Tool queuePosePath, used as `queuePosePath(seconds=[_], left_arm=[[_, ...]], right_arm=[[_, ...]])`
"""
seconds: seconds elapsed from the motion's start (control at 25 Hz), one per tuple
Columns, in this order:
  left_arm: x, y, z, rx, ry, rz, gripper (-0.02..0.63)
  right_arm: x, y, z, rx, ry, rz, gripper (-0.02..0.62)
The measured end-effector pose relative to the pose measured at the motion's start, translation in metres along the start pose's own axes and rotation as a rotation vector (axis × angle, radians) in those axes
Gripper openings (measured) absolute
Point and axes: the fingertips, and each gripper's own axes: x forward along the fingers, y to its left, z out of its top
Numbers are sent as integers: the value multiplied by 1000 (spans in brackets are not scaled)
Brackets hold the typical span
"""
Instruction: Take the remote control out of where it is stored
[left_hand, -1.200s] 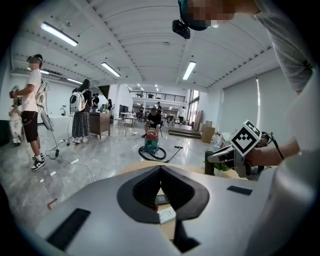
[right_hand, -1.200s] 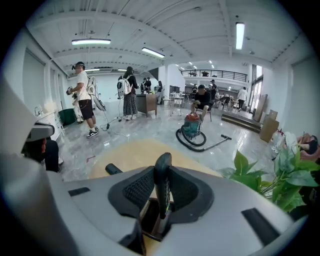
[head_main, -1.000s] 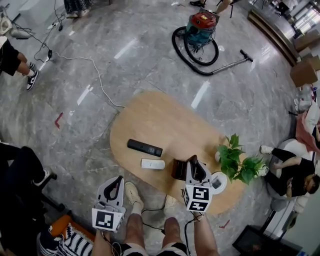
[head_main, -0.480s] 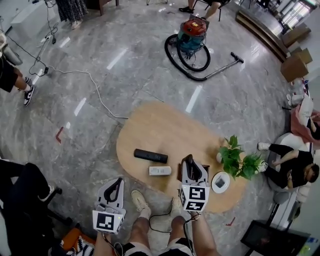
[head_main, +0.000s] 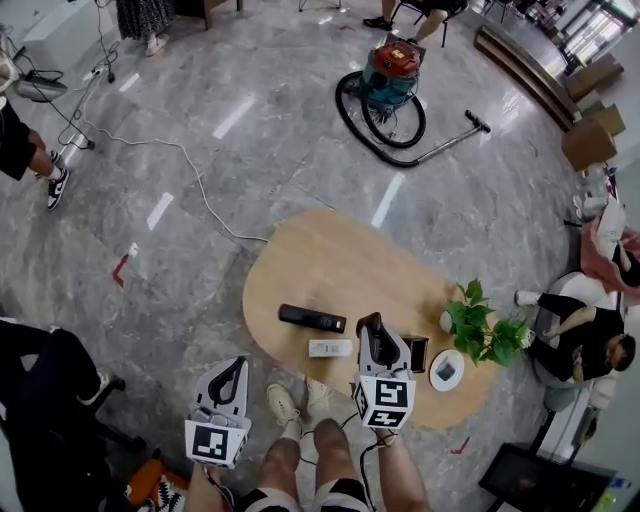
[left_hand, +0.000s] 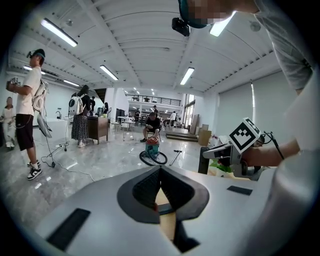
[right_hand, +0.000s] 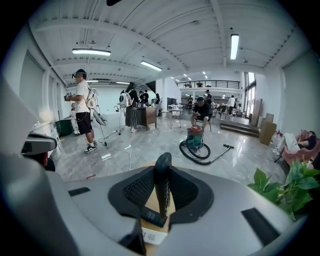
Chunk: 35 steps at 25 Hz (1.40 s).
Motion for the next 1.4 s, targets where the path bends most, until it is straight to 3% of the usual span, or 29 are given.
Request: queuePosePath(seconds=[0.68, 1.4], left_arm=[[30, 30, -37, -39, 39, 49, 5], [72, 49, -52, -50, 61, 95, 5]], right_arm=[[83, 28, -13, -27, -16, 91, 97], [150, 44, -57, -45, 28, 191, 97]])
